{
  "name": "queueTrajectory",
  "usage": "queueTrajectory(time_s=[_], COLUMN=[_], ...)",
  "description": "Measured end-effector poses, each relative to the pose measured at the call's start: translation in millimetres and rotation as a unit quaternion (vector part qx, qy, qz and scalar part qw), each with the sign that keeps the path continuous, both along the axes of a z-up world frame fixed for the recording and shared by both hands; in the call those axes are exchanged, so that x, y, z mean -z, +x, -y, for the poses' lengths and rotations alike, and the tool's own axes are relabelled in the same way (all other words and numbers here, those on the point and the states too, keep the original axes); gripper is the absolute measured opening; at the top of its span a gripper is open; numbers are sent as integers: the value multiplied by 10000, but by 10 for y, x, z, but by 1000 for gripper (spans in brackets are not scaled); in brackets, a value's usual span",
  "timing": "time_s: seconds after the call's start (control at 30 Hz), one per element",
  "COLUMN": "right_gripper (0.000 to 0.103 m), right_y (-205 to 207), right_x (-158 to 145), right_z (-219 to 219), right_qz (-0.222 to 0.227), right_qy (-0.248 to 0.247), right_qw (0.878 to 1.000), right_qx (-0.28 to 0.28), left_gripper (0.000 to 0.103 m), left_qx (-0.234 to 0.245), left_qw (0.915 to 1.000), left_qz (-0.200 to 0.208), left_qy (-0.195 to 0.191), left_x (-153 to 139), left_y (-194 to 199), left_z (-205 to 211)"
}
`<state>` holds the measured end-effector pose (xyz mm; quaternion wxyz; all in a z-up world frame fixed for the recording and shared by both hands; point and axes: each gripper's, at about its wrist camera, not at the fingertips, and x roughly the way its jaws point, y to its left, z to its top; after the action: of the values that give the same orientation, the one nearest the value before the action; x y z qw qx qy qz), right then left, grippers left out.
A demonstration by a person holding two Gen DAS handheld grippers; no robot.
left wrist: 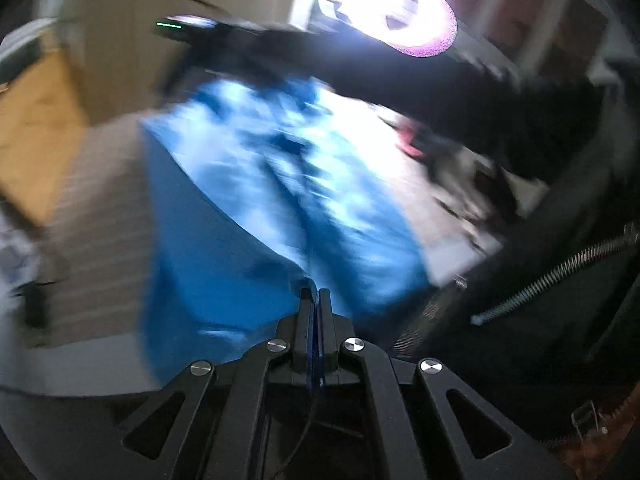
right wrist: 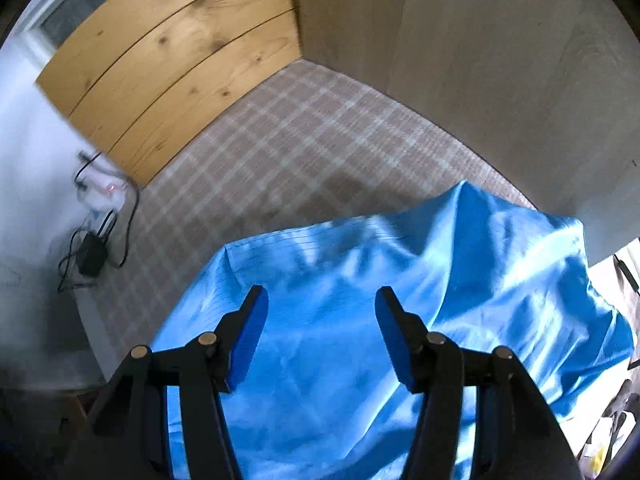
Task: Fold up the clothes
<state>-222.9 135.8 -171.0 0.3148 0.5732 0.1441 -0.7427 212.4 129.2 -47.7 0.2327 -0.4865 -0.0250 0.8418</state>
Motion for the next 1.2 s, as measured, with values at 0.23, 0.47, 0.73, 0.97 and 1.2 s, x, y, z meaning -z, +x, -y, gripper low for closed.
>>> queueTrajectory(time_s=[0.23, 0.47, 0.73, 0.97, 1.2], right_gripper=[56, 56, 56, 49, 52], right_y=[494, 698, 1103, 627, 449], right_x=[10, -288, -97, 640, 261], right_z=[-30, -678, 27, -890, -1363], right_qz=[-233, -472, -388, -457, -453], right_qy=[486, 300, -47, 1882, 1195], right_qw=[9978, 9983, 9954, 9806, 9881], right_qx=[-378, 177, -876, 289, 856], left_gripper=[1, 1, 1, 8, 28], left_qx=[740, 1173, 1911, 1159, -167], left_qw=[9953, 9893, 9789, 9905, 9870], left_qz=[532, 640, 610, 595, 518], left_qy=[332, 582, 388, -434, -1515], left_x=[463, 676, 744, 762, 806], left_y=[53, 0, -143, -238, -450], left_z=[-699, -1029, -1309, -707, 281])
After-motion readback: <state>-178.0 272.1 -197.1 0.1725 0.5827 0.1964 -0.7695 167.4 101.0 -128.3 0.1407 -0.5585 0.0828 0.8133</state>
